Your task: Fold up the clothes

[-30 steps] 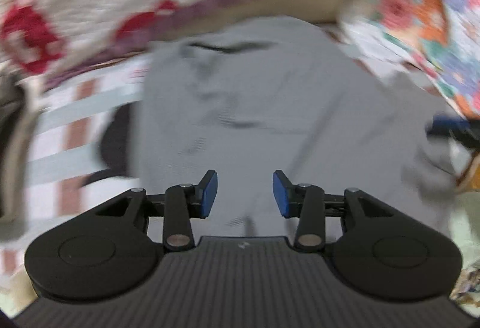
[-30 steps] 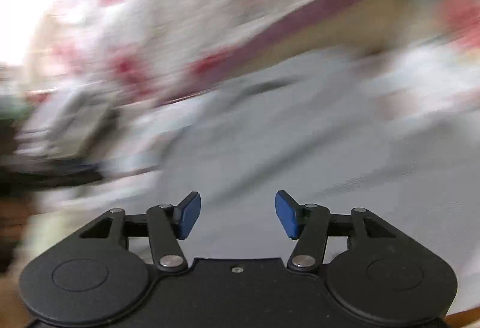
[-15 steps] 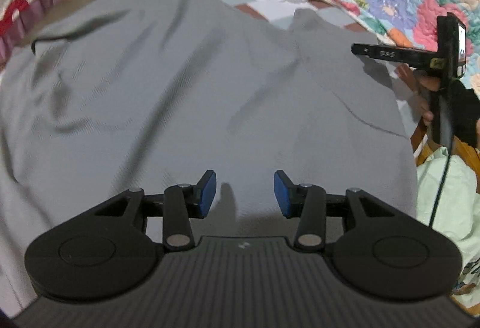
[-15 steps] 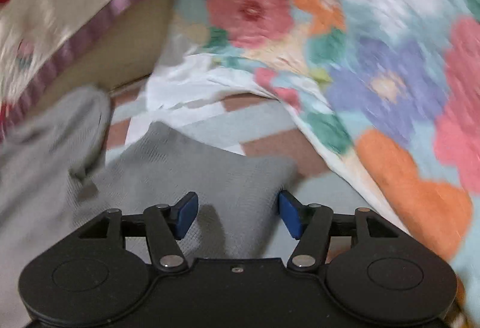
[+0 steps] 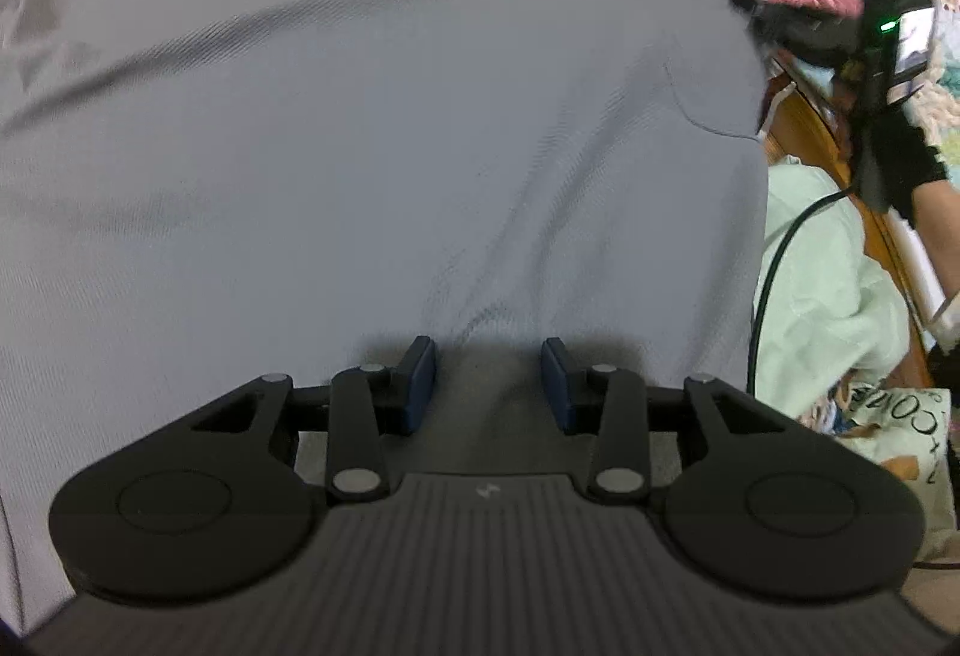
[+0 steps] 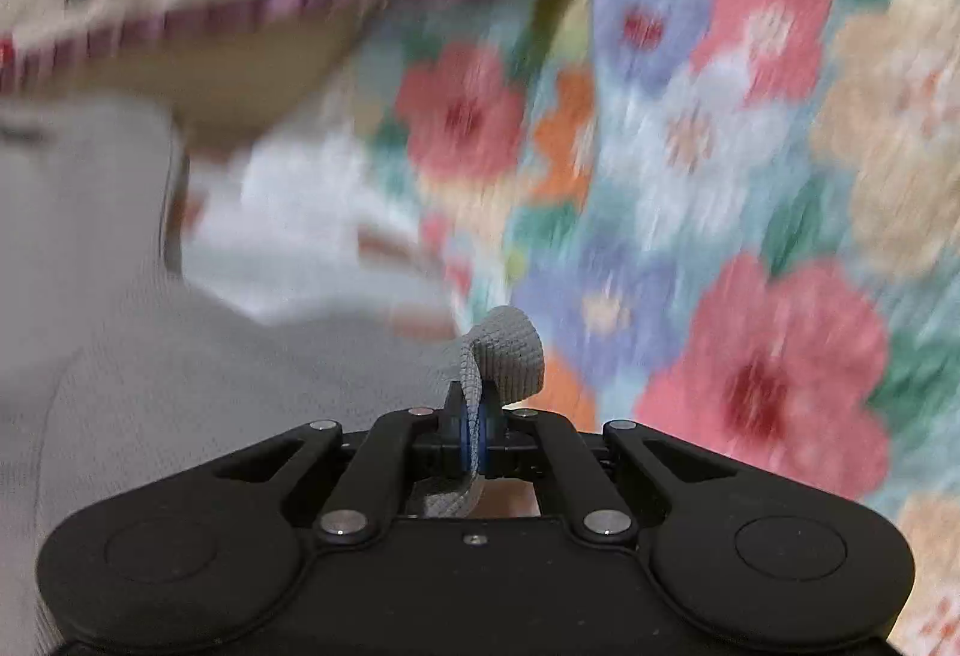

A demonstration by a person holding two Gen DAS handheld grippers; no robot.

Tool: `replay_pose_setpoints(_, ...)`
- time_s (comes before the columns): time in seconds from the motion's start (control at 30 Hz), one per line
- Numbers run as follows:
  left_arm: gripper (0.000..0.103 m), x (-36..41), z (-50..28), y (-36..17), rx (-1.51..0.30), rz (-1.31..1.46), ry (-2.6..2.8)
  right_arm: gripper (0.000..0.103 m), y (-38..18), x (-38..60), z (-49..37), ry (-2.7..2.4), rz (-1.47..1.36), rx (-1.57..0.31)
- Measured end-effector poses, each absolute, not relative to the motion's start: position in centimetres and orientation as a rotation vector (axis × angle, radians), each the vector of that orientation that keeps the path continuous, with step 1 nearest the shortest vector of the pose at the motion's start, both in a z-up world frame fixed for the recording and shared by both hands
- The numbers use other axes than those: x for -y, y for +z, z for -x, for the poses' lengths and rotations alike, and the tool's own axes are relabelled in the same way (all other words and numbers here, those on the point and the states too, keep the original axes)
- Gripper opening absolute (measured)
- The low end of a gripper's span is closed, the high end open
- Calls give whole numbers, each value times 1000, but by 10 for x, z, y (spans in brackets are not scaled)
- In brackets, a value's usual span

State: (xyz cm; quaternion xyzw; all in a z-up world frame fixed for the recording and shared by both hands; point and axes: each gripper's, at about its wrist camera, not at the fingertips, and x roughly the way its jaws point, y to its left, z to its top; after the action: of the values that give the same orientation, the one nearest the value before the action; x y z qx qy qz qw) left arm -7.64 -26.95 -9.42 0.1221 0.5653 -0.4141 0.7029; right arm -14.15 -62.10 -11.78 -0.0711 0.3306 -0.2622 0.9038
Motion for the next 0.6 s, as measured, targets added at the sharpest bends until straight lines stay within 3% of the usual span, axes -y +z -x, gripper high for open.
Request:
replay_pose_setpoints(0.17,40,247,66,-73,-1265,-199,-936,4,-133,630,131,-605,168,-827)
replay_pose_setpoints(0.2,41,238,61,-63,-1235,-168,-952,18,-131,630,128,-639,207,-848)
replay_pose_setpoints(0.23,41,229,56,-53,-1205,-137,-968,41,-128,631,125,-674,253,-870)
replay_pose_setpoints(0.27,42,219,49,-43,-1165,-123,-968,46,-124,633,122,-712,310,-881)
replay_pose_setpoints(0.4,45,174,3,-18,-998,-177,-835,47,-78,622,109,-599,280,-777)
replay_pose_setpoints(0.6,45,108,-104,-27,-894,-144,-563,50,-6,574,37,-101,208,-687)
